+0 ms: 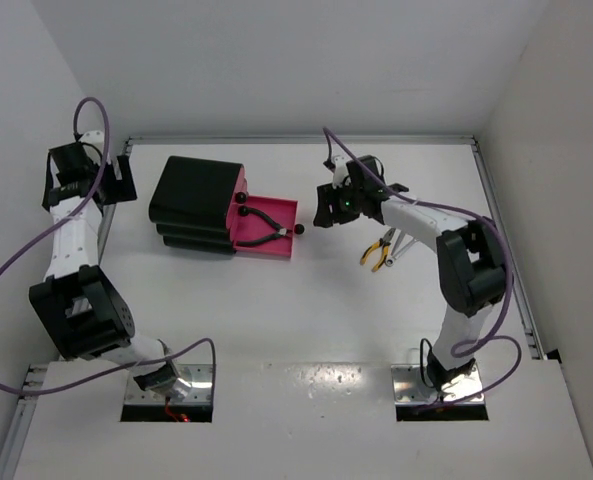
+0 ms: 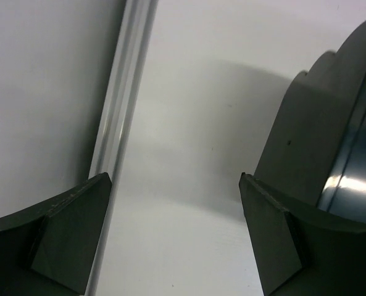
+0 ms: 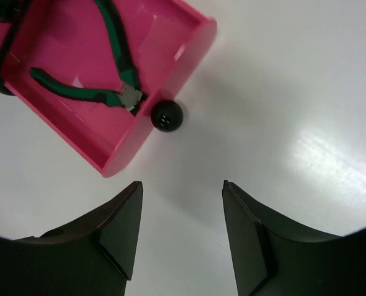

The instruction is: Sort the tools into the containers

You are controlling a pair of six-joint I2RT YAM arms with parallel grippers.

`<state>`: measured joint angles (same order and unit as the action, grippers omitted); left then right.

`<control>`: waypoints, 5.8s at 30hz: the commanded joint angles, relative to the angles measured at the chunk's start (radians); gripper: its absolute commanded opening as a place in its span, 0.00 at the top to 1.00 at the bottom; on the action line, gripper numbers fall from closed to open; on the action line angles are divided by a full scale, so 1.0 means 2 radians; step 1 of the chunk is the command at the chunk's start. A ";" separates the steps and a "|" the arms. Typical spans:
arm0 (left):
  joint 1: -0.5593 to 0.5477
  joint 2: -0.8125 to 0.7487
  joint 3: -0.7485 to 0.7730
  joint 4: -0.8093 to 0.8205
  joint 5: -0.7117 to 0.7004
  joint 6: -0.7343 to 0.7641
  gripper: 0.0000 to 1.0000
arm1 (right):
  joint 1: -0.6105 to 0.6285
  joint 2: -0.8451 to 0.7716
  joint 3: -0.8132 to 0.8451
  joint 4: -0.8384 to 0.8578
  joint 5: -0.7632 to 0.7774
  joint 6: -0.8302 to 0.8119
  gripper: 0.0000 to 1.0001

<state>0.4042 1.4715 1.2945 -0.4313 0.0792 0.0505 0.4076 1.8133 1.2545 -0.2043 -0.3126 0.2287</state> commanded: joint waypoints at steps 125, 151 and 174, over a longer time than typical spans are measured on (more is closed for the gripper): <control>-0.139 -0.098 -0.079 0.059 0.087 0.046 0.09 | 0.004 0.374 0.151 0.708 -0.309 0.723 0.38; -0.193 -0.075 -0.108 0.090 0.047 0.037 0.09 | 0.033 0.417 0.198 0.683 -0.289 0.719 0.38; -0.202 -0.070 -0.113 0.090 0.047 0.037 0.09 | 0.048 0.441 0.233 0.704 -0.253 0.714 0.58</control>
<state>0.0105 1.3281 1.0737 -0.2764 0.1764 0.1371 0.4995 2.6843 1.6817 1.1404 -0.8581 1.6680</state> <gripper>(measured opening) 0.913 0.448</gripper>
